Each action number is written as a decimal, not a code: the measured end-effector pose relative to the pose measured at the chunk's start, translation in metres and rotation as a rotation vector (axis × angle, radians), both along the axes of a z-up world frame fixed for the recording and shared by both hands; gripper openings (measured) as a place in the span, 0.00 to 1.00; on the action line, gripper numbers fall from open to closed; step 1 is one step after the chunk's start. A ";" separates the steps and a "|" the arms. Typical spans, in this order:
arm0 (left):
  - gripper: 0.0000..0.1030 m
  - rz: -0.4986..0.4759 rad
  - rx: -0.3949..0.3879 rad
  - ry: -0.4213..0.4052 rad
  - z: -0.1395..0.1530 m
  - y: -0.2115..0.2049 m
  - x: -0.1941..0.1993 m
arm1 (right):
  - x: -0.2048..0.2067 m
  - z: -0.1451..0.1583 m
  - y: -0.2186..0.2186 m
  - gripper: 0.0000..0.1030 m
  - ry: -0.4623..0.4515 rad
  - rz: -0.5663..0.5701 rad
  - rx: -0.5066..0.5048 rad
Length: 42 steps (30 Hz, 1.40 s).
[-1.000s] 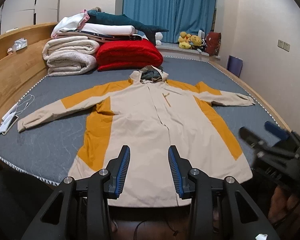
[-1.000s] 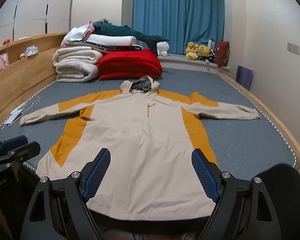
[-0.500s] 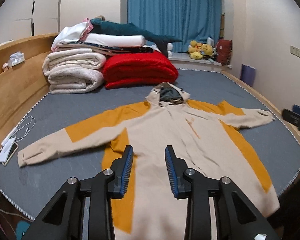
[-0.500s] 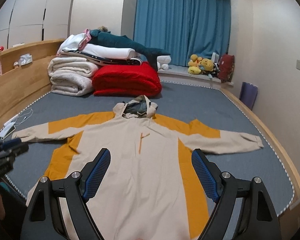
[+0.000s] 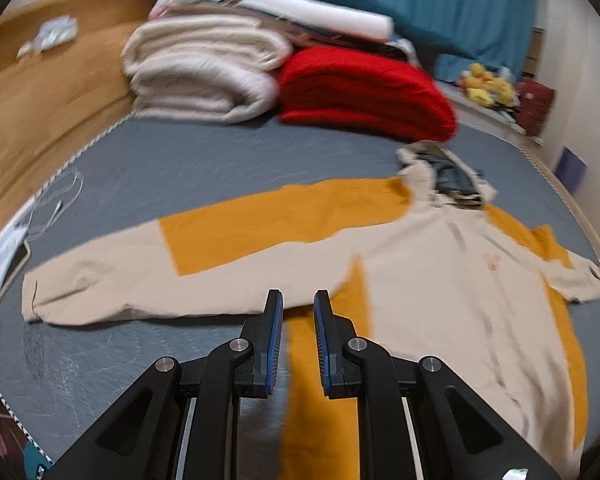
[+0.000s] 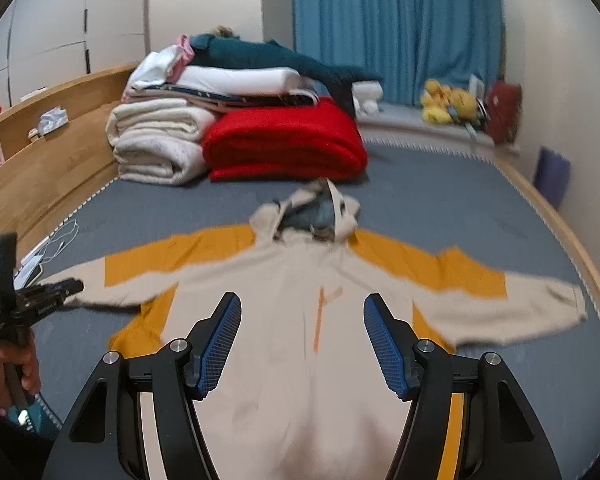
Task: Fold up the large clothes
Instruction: 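Move the left gripper to the nearest sleeve cuff and grasp it, then fold the grasped sleeve across the jacket body with the left gripper, release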
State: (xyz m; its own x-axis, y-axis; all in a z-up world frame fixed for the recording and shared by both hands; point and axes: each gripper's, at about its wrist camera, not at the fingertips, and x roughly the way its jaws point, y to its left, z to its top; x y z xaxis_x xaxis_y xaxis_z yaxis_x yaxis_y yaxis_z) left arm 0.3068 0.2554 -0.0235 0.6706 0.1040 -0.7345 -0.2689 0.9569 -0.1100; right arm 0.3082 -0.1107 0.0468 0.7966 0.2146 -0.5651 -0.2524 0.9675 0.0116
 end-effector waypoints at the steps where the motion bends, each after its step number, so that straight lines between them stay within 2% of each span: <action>1: 0.14 0.029 -0.023 0.018 -0.009 0.015 0.000 | 0.006 0.002 0.005 0.63 -0.017 0.014 0.000; 5: 0.14 0.141 -0.081 0.050 -0.032 0.068 -0.006 | 0.021 -0.009 0.018 0.63 -0.091 0.067 -0.001; 10: 0.16 0.250 -0.131 0.093 -0.059 0.130 -0.010 | 0.035 -0.026 0.032 0.64 -0.070 0.104 -0.024; 12: 0.22 0.296 -0.158 0.107 -0.072 0.154 -0.014 | 0.040 -0.026 0.036 0.73 -0.115 0.104 -0.051; 15: 0.27 0.361 -0.171 0.143 -0.090 0.179 -0.020 | 0.057 -0.032 0.038 0.87 -0.091 0.096 -0.044; 18: 0.33 0.406 -0.175 0.148 -0.100 0.203 -0.028 | 0.074 -0.040 0.037 0.87 -0.051 0.078 -0.041; 22: 0.38 0.513 -0.232 0.131 -0.116 0.241 -0.044 | 0.087 -0.052 0.036 0.85 -0.011 0.052 -0.050; 26: 0.38 0.602 -0.304 0.116 -0.132 0.274 -0.061 | 0.097 -0.058 0.039 0.69 0.004 0.041 -0.060; 34: 0.39 0.699 -0.408 0.073 -0.145 0.325 -0.073 | 0.110 -0.084 0.050 0.68 0.051 0.044 -0.086; 40: 0.38 0.734 -0.398 0.058 -0.145 0.334 -0.062 | 0.115 -0.091 0.046 0.68 0.080 0.035 -0.100; 42: 0.30 0.752 -0.378 0.063 -0.143 0.333 -0.059 | 0.119 -0.093 0.046 0.68 0.086 0.030 -0.108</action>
State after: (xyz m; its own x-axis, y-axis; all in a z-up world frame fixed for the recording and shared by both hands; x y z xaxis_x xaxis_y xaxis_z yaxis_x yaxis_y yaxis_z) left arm 0.2482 0.5884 -0.1660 0.4779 0.2462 -0.8432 -0.8358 0.4227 -0.3503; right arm 0.4269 -0.0651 -0.0458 0.7381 0.1717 -0.6524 -0.2836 0.9565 -0.0691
